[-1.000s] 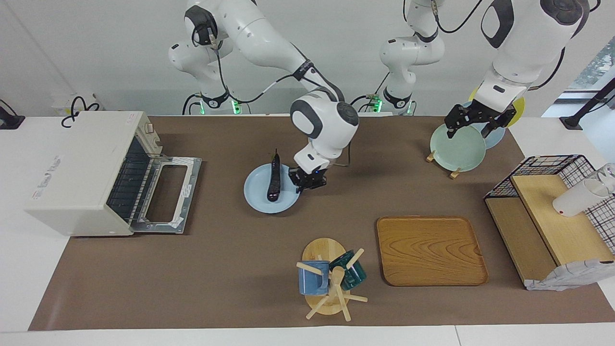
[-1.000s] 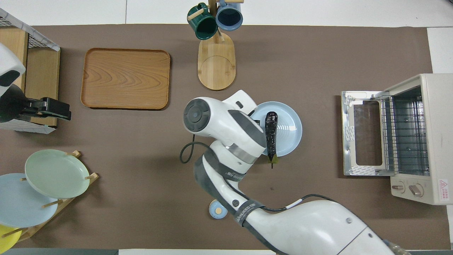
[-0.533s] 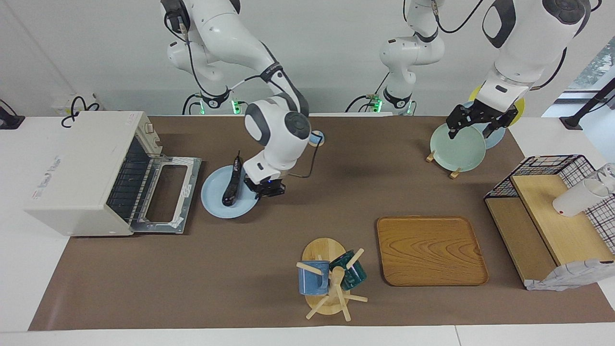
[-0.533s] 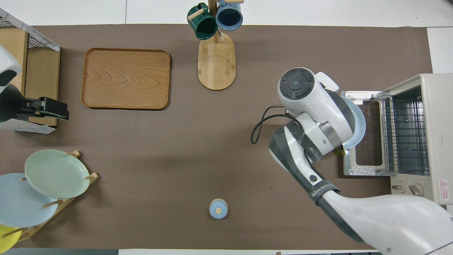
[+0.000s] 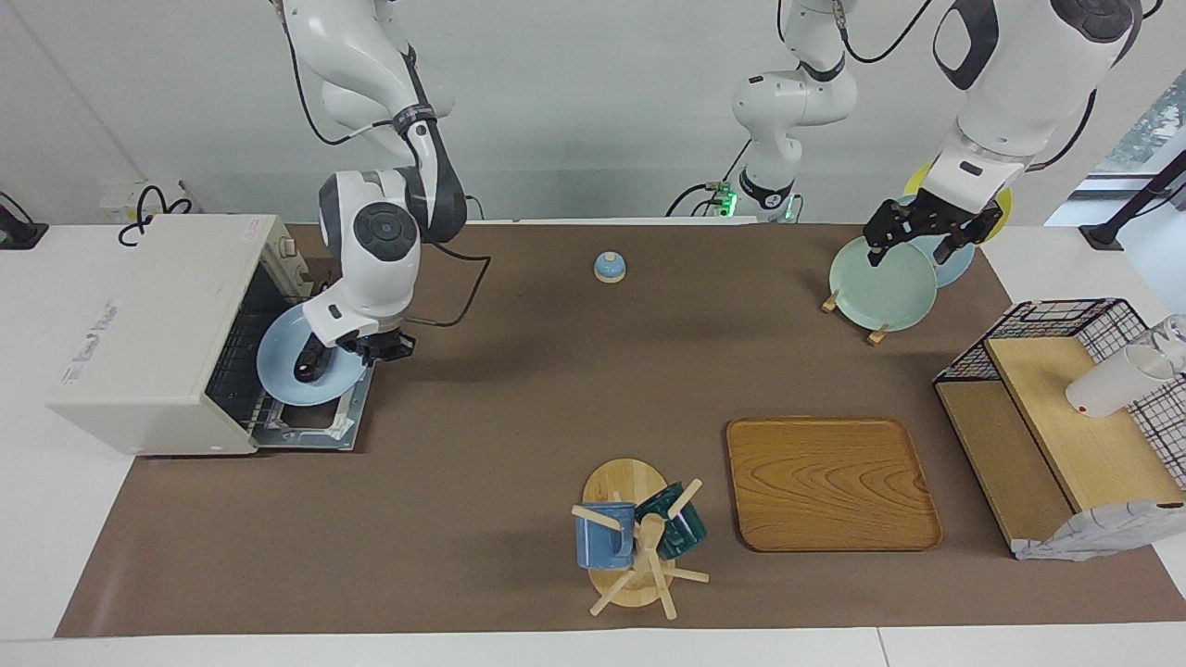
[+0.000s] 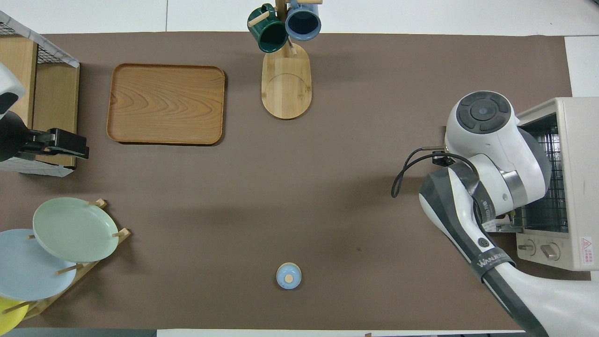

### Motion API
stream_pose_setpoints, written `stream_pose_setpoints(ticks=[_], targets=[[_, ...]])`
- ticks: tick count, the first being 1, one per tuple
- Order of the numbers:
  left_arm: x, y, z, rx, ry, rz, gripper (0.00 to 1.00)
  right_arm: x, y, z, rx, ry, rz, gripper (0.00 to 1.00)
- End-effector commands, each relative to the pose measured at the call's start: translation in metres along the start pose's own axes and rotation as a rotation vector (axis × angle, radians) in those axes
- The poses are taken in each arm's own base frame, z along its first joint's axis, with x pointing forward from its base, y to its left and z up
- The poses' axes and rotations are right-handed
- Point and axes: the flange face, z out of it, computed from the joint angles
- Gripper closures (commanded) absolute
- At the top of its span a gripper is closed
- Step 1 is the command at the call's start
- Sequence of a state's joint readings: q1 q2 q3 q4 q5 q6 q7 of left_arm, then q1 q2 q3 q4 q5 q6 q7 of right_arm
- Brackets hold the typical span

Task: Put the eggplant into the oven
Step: 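Carry the eggplant with the right gripper toward the open oven, then push the eggplant into the oven and open the right gripper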

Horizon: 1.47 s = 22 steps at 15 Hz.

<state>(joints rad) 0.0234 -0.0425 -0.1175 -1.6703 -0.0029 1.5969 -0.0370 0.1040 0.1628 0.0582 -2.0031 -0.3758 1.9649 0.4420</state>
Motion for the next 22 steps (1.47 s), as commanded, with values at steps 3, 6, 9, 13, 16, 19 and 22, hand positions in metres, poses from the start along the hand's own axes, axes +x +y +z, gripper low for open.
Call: stream_pose_setpoints(ticks=[3,6,9,13,16,19,22], targets=[[-0.008,-0.01,-0.002,-0.003,-0.002,-0.014,0.0,-0.003,0.041,0.011,-0.009,0.004,-0.059,1.0],[-0.008,-0.008,-0.002,-0.003,0.0,-0.012,0.0,-0.003,0.045,0.012,-0.019,0.007,-0.078,1.0],[-0.007,-0.008,-0.002,-0.003,0.009,-0.013,0.0,0.001,0.064,0.02,-0.03,0.002,-0.119,1.0],[-0.008,-0.012,-0.002,-0.003,0.003,-0.021,0.0,0.006,0.08,0.029,-0.017,0.017,-0.155,1.0],[-0.008,-0.011,-0.003,-0.003,0.006,-0.021,0.0,0.001,0.083,0.035,-0.017,0.002,-0.152,1.0],[-0.008,-0.011,-0.002,-0.003,0.004,-0.021,0.0,-0.007,0.088,0.047,-0.013,-0.025,-0.143,1.0],[-0.008,-0.011,-0.002,-0.003,0.004,-0.021,0.0,-0.008,0.09,0.049,0.002,-0.018,-0.136,0.81]])
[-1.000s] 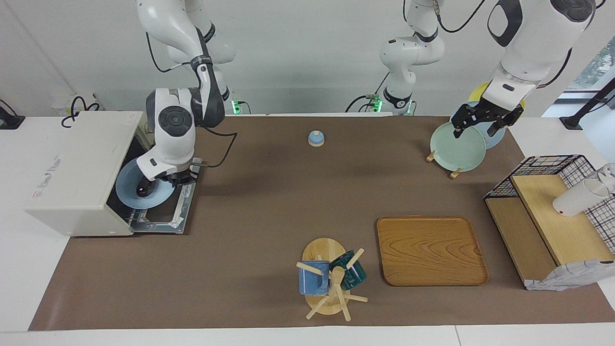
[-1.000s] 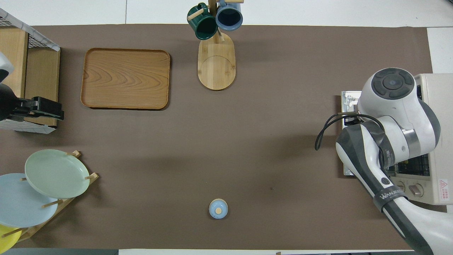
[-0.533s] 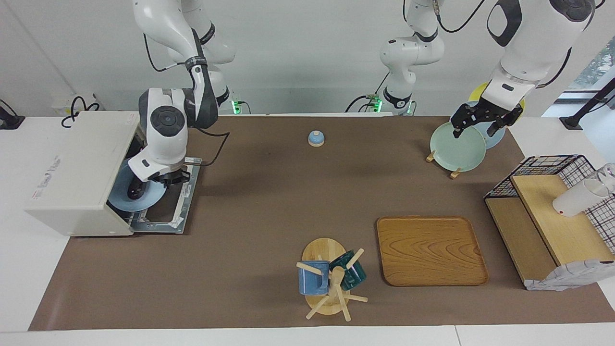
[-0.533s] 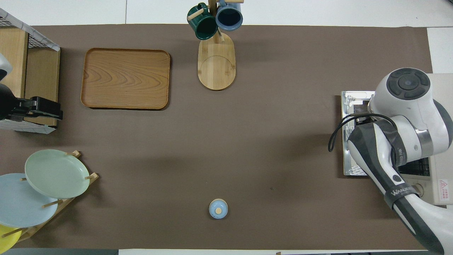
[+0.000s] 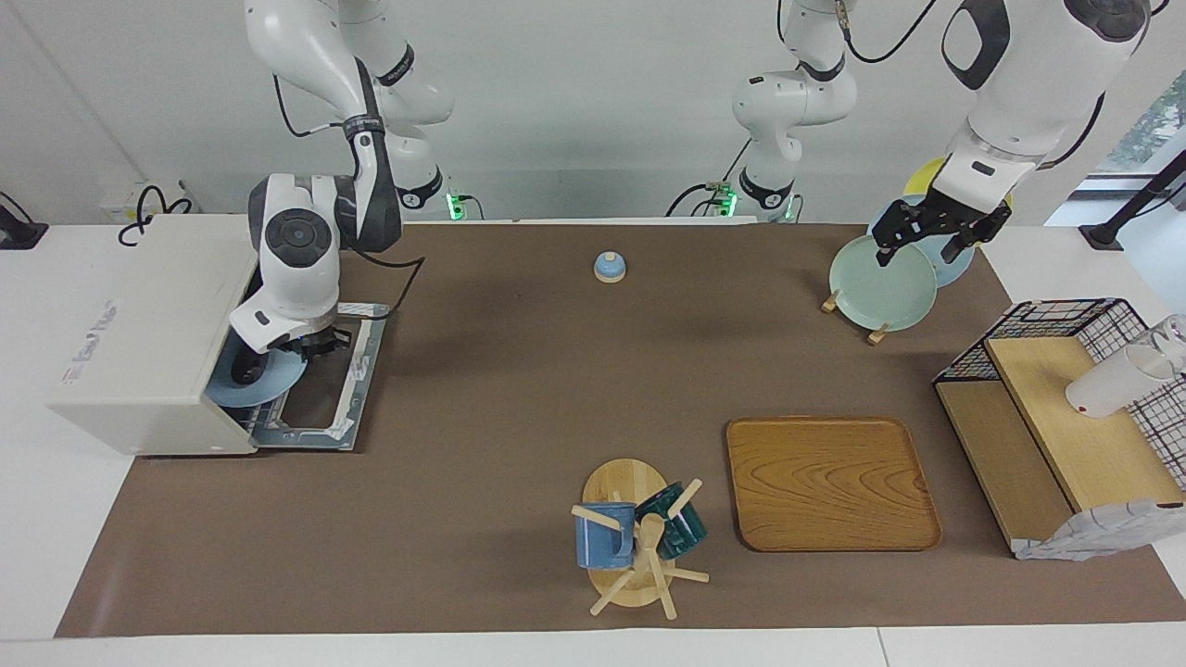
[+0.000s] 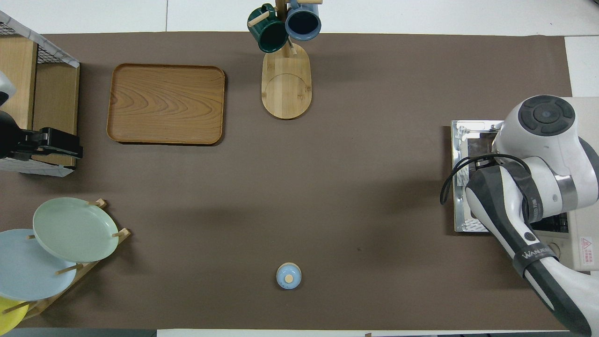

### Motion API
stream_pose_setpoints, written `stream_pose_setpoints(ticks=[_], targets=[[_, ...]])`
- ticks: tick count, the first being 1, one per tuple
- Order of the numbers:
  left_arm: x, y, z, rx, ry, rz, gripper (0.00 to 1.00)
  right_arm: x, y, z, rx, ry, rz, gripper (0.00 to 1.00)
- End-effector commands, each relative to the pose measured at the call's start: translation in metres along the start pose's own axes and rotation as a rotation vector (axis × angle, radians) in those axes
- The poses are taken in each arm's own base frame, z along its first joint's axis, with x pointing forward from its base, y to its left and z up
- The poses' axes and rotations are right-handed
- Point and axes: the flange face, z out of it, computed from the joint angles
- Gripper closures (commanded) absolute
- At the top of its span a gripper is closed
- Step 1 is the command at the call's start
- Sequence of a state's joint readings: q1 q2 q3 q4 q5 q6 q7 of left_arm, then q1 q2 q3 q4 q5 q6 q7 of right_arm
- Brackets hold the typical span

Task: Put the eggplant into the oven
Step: 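Push the eggplant into the oven and open the right gripper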

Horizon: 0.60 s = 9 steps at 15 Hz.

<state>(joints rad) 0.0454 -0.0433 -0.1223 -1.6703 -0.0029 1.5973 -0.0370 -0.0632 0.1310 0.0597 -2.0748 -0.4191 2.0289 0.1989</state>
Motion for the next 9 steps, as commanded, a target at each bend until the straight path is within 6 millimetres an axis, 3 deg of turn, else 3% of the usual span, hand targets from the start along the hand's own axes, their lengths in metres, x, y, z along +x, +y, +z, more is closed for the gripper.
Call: stream_pose_setpoints(ticks=[1,4,6,9], targets=[[-0.008,-0.003,-0.002,-0.003,0.003,-0.005,0.0,-0.01,0.006,0.007,0.008,0.008,-0.02,0.72],[-0.008,-0.003,-0.002,-0.003,0.003,-0.005,0.0,-0.009,0.001,0.001,0.008,0.011,-0.033,0.62],[-0.008,-0.002,-0.002,-0.003,0.003,-0.003,0.0,-0.009,-0.003,-0.017,0.051,0.027,-0.02,0.61],[-0.008,-0.002,-0.002,-0.003,0.003,-0.004,0.0,-0.004,-0.028,-0.046,0.144,0.045,-0.001,0.62]])
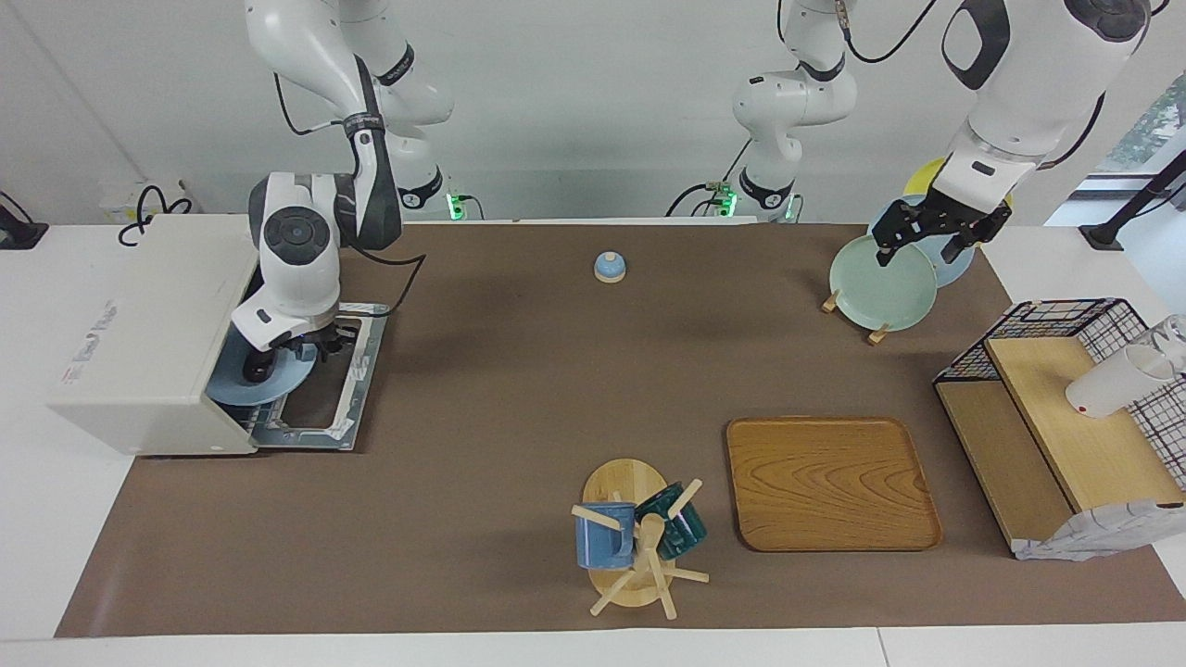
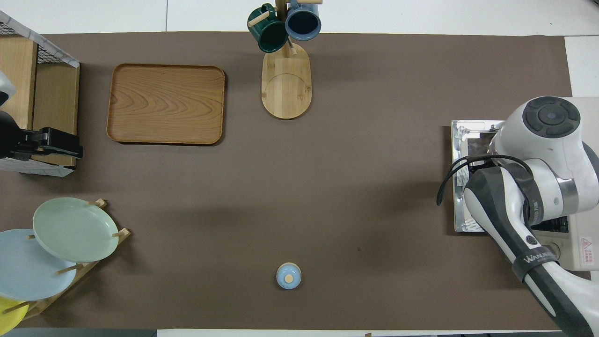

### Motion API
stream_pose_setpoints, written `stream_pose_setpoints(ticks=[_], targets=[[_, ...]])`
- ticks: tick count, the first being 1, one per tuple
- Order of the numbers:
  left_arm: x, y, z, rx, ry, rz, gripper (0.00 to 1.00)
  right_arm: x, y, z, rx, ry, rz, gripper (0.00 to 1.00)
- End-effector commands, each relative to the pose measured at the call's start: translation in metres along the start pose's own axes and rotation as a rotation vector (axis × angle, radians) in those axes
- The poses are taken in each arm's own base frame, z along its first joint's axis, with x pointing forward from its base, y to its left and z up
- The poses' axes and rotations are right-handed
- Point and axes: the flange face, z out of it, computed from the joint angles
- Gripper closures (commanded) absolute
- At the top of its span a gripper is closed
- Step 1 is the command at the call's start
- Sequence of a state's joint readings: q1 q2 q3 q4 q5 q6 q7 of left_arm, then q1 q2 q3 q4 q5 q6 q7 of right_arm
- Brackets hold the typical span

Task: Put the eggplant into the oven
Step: 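Push the eggplant into the oven and open the right gripper, then withdraw the right gripper out of the oven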

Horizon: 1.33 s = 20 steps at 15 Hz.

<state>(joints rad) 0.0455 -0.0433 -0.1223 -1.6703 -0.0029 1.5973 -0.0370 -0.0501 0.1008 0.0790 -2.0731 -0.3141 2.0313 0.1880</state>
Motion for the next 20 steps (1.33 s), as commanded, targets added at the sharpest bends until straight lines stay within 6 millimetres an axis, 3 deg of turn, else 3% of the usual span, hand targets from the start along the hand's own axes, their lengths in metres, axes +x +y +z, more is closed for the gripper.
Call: stream_pose_setpoints(ticks=[1,3,5,7,10,15,20], targets=[[-0.008,-0.002,-0.002,-0.003,0.003,-0.003,0.0,0.003,-0.023,-0.029,0.078,0.025,-0.015,0.65],[-0.008,-0.002,-0.002,-0.003,0.003,-0.003,0.0,0.005,-0.044,-0.033,0.128,0.06,-0.007,0.89],[-0.008,-0.002,-0.002,-0.003,0.003,-0.003,0.0,0.003,-0.058,-0.023,0.155,0.117,0.009,1.0],[-0.008,-0.002,-0.002,-0.003,0.003,-0.003,0.0,0.003,-0.073,-0.019,0.157,0.124,-0.008,1.0],[-0.008,-0.002,-0.002,-0.003,0.003,-0.004,0.0,0.012,-0.087,0.019,0.164,0.082,0.022,1.0],[-0.008,-0.002,-0.002,-0.003,0.003,-0.003,0.0,0.01,-0.083,0.049,0.146,0.032,0.028,1.0],[-0.008,-0.002,-0.002,-0.003,0.003,-0.003,0.0,0.004,-0.078,0.062,0.081,0.024,-0.009,1.0]])
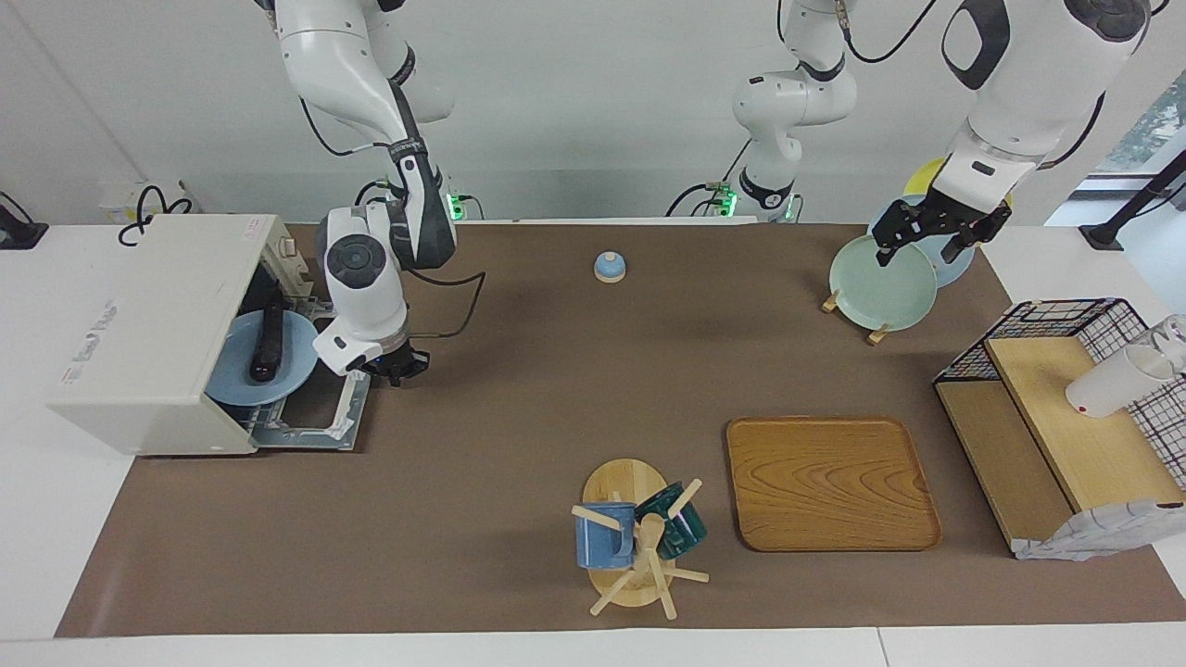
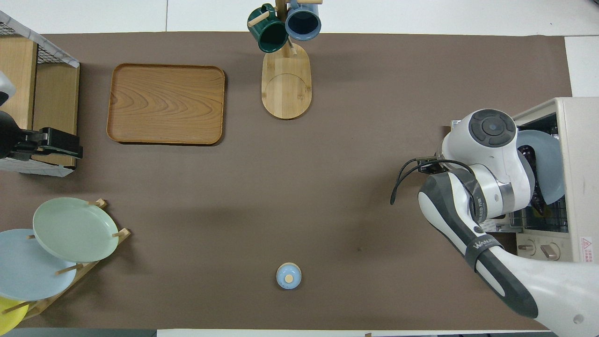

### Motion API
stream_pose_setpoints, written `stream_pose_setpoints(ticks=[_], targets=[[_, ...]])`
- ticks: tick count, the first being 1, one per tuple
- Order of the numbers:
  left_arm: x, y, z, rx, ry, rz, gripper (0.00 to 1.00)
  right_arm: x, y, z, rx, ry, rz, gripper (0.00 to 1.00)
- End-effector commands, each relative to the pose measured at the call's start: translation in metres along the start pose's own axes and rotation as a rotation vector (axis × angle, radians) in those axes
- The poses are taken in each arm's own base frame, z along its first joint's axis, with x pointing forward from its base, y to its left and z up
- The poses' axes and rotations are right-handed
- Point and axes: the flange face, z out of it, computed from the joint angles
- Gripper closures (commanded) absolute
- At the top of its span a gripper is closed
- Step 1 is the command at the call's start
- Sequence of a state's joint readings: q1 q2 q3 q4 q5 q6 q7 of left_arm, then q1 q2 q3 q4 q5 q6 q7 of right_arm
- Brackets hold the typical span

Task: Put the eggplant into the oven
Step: 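Withdraw the right gripper out of the oven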

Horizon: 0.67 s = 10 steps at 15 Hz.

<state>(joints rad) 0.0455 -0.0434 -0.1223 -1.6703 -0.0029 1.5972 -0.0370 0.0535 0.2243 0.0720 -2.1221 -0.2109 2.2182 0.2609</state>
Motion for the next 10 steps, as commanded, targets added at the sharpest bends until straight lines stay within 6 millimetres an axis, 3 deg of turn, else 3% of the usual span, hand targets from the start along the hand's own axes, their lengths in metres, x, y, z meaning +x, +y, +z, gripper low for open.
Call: stream_pose_setpoints(ticks=[1,10], targets=[[-0.008,-0.003,-0.002,-0.003,0.003,-0.005,0.0,-0.007,0.006,0.007,-0.048,0.009,-0.02,1.0],[-0.008,-0.003,-0.002,-0.003,0.003,-0.005,0.0,-0.004,0.017,0.002,-0.177,0.014,-0.107,1.0]])
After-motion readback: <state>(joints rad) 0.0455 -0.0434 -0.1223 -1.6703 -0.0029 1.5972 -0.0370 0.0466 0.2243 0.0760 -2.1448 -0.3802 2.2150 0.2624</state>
